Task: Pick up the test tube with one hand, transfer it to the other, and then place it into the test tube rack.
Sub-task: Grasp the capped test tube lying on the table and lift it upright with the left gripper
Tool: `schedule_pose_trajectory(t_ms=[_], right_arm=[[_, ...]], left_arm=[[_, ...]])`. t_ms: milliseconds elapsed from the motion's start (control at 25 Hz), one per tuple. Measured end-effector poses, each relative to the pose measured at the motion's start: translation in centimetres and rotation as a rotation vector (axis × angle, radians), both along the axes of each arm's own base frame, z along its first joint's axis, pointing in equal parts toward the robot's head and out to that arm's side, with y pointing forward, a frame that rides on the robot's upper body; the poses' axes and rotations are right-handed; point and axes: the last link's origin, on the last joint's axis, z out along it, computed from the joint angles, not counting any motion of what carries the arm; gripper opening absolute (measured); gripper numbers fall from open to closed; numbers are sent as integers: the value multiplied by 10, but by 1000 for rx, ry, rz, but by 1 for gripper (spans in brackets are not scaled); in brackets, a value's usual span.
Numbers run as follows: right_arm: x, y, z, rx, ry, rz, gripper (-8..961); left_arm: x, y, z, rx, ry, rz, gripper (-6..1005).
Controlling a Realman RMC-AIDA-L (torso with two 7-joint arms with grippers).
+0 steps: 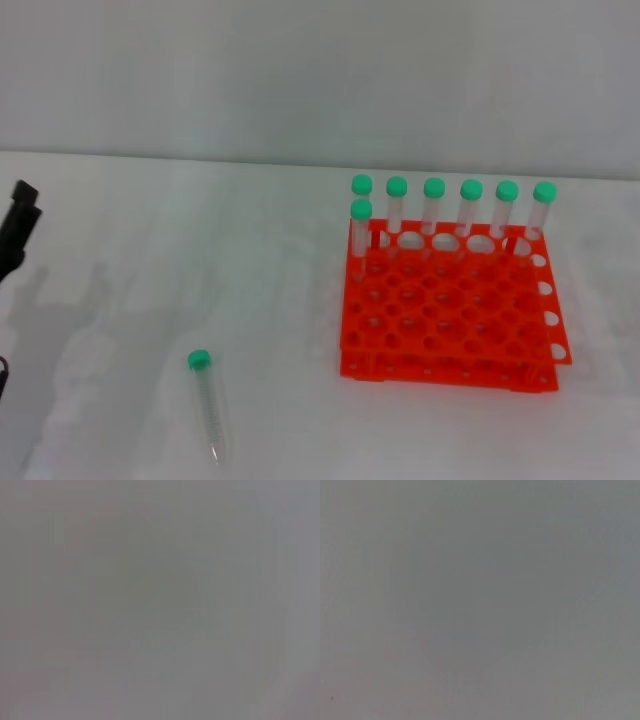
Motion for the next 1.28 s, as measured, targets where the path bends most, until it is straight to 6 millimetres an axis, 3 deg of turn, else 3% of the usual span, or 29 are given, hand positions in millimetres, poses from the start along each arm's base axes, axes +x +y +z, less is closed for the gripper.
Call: schedule_pose_trajectory(t_ms=[320, 520, 720, 960, 1280], right_arm=[[-4, 4, 0, -2, -2, 13, 857], [-4, 4, 0, -1, 0, 11, 857], [-6, 6, -1, -9, -11, 17, 857], [-9, 7, -4, -15, -47, 23, 857], [-9, 7, -4, -16, -48, 24, 857]], left_arm=[[-1, 9, 29, -133, -161, -139, 886], [2, 28, 49, -412, -263, -186, 882], [22, 48, 57, -666, -231, -196, 880], [34, 63, 69, -893, -172, -71, 880], [64, 75, 118, -1118, -40, 245, 879]])
